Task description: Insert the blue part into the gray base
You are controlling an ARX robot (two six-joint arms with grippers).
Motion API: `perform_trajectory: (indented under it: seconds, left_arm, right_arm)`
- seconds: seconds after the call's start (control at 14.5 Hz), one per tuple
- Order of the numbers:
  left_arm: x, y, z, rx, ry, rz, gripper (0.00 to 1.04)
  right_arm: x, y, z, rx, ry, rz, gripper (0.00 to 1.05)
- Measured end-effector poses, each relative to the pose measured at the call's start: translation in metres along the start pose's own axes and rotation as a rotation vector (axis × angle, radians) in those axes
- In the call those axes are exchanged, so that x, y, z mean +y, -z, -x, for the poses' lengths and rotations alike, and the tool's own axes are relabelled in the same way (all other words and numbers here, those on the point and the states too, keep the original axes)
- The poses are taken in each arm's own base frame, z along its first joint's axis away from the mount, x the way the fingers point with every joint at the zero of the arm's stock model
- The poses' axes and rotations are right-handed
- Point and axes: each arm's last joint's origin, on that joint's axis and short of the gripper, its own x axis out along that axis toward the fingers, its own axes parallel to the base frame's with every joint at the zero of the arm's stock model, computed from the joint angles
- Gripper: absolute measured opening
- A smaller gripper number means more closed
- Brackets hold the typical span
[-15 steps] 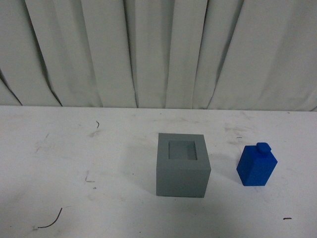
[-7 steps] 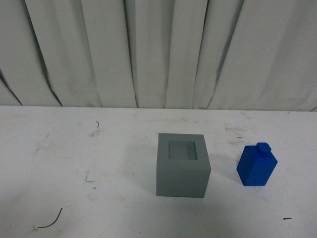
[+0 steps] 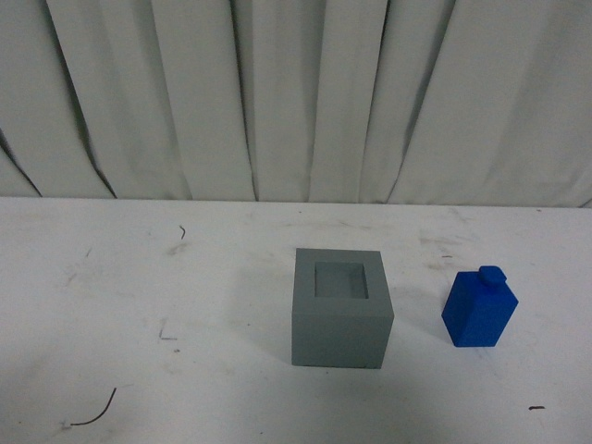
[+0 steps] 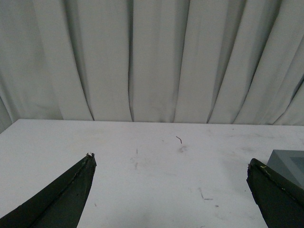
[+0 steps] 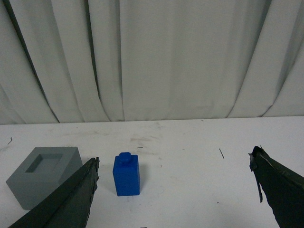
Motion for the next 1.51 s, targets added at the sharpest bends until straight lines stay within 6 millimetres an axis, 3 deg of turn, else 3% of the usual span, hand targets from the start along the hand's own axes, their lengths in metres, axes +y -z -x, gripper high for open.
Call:
perform_trajectory:
  seconds: [0.55,0.83,1.24,1.31,1.38,1.44,1.51]
  left_arm:
    - [0.0,0.0,0.0,0.0,0.0,0.0,0.98]
    - [0.0,0.0,0.0,0.0,0.0,0.0,0.98]
    - [0.0,0.0,0.0,0.0,0.0,0.0,0.98]
    - [0.0,0.0,0.0,0.0,0.0,0.0,0.98]
    - [0.0,0.0,0.0,0.0,0.0,0.0,0.98]
    - [0.0,0.0,0.0,0.0,0.0,0.0,0.98]
    - [0.0,0.0,0.0,0.0,0.0,0.0,0.98]
  right_arm:
    - [-0.007,-0.007,-0.007,-0.037,0.008,0.003,0.98]
    - [-0.028,-0.043,-0.043,-0.151,-0.01,0.04,0.98]
    - [-0.048,-0.072,-0.091,-0.233,-0.023,0.079,0.98]
    - [-0.059,-0.078,-0.119,-0.24,-0.015,0.106,0.98]
    - [-0.091,-0.058,-0.202,-0.055,-0.014,0.148,0.98]
    - [-0.091,-0.052,-0.281,0.099,-0.258,0.327,0.98]
    - [-0.084,-0.058,-0.288,0.134,-0.367,0.391,0.98]
